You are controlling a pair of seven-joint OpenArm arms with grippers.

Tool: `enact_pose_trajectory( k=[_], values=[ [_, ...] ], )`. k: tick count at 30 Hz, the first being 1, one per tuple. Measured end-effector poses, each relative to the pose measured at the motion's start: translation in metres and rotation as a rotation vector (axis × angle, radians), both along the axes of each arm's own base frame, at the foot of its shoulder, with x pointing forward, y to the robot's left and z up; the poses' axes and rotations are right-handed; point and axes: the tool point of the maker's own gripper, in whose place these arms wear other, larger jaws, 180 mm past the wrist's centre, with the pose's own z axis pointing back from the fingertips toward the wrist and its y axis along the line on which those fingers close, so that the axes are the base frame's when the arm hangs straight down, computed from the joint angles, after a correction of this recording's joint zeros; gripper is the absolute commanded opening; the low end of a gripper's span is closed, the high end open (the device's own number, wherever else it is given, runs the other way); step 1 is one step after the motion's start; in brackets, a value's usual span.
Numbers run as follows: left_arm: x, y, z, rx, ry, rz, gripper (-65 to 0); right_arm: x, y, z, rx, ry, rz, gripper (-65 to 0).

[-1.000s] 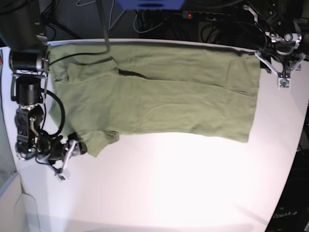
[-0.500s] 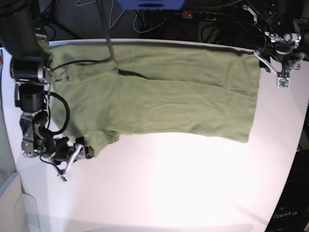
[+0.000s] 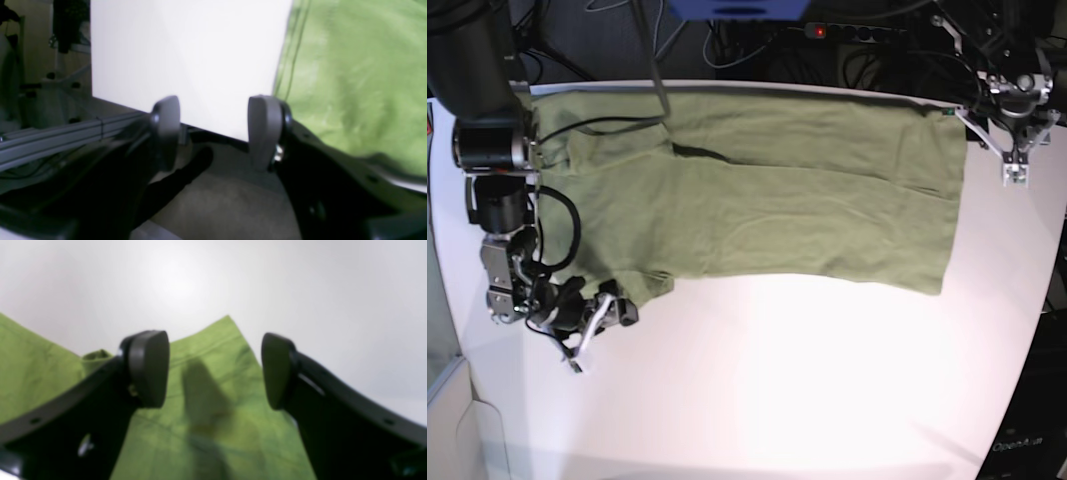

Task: Fold the T-shirt properly
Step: 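Move the right gripper to the shirt's sleeve and hem corner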

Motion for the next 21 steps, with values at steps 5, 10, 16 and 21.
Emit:
enact_pose_trajectory(
  k=[5, 10, 16, 21],
  values=[
    [0.000, 0.000, 0.000, 0.001, 0.001, 0.000, -33.6, -0.002, -0.001, -0.007, 0.022, 0.005, -0.018, -22.2],
    [0.000, 0.000, 0.000, 0.001, 0.001, 0.000, -33.6, -0.004, 0.000, -0.015, 0.071, 0.006, -0.057, -22.3],
    [0.001, 0.000, 0.000, 0.001, -0.001, 0.001, -33.6, -0.004, 0.008, -0.019, 0.079, 0.000, -0.053, -32.5],
    [0.001, 0.000, 0.000, 0.000, -0.002, -0.001, -33.6, -0.007, 0.017, -0.025, 0.044, 0.016, -0.014, -65.0]
  ],
)
